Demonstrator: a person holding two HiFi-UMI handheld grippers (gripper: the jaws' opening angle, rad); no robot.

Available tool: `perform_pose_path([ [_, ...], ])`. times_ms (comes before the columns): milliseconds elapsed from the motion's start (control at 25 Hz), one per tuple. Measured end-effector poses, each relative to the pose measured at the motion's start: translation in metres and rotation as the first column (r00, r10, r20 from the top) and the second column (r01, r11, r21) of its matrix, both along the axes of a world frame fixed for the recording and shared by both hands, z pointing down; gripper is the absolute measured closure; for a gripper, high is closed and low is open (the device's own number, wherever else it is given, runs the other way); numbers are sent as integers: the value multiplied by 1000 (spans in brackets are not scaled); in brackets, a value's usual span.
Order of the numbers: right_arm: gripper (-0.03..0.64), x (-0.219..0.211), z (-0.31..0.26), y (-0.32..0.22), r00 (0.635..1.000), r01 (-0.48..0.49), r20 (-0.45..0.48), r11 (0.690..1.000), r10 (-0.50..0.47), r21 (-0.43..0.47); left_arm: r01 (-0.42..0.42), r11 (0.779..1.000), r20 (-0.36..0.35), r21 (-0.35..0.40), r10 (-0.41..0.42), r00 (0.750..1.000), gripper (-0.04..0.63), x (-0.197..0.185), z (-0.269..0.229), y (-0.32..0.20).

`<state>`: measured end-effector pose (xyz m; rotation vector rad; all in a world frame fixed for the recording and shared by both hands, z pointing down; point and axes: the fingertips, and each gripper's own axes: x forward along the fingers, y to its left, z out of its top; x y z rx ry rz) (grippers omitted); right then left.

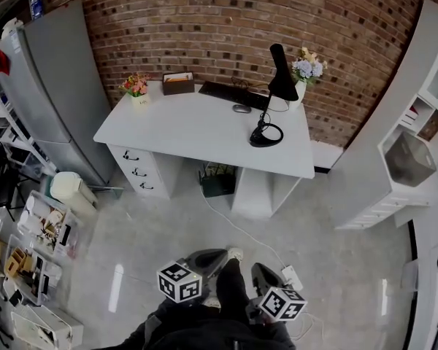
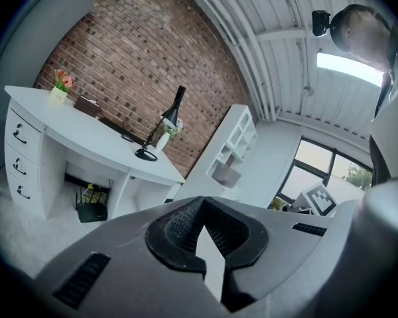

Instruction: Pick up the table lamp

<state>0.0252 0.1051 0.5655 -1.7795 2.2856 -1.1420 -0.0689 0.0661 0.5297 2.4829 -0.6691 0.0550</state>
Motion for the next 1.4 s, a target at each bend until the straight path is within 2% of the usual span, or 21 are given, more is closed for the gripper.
perform_pose_path([
  [280,600,25,2,-62,1000,7,6,1000,-7,6,3,1000,4,8,-3,1000,588,26,2,-61],
  [680,600,64,-11,-179,999,48,3,999,-48,19,37,999,6,23,-37,999,588,62,-9,-173],
  [1160,600,102,0,-272,998,56,33,998,-56,-27,43,999,17,-14,-42,999,588,104,-1,-269],
  [1400,600,127,2,-315,997,70,27,998,-70,-5,60,998,15,8,-60,998,588,125,1,-311],
])
